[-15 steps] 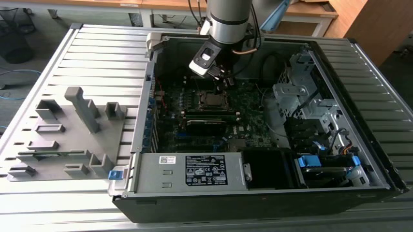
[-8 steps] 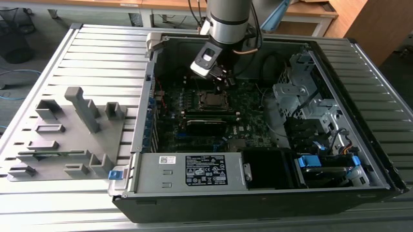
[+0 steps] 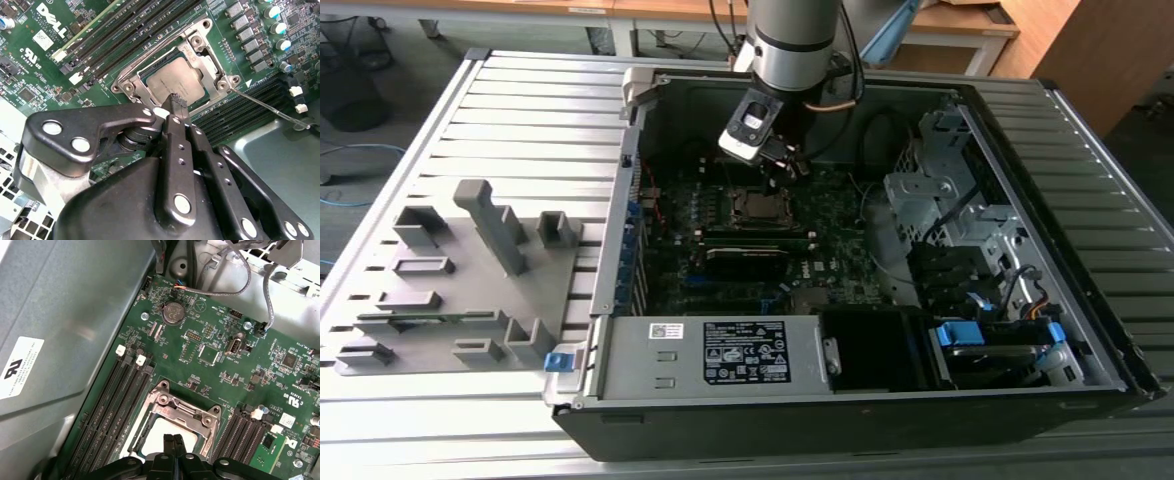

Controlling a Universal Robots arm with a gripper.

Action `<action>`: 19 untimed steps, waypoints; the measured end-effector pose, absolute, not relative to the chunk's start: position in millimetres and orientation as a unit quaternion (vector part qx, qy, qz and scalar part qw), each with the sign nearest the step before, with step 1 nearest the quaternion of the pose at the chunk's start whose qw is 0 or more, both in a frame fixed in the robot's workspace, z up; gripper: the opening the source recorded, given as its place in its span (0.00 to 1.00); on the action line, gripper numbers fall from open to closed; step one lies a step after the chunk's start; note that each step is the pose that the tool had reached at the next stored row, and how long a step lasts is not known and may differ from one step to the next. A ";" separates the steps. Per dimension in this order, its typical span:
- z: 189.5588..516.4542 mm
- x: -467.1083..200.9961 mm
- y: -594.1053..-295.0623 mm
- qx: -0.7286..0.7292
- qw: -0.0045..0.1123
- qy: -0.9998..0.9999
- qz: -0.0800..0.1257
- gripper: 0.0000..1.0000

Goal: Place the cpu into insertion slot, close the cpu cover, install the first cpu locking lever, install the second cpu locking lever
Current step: 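Close the cpu cover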

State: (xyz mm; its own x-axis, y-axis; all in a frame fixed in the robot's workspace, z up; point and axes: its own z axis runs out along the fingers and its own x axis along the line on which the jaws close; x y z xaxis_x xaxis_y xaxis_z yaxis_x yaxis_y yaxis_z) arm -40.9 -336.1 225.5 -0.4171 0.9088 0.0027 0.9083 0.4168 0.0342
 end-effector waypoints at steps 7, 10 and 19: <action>225.5 -40.8 -336.1 0.540 0.008 0.842 0.015 0.11; 225.6 -40.9 -336.1 0.540 0.008 0.842 0.015 0.11; 225.4 -40.9 -336.1 0.511 0.008 0.860 0.015 0.11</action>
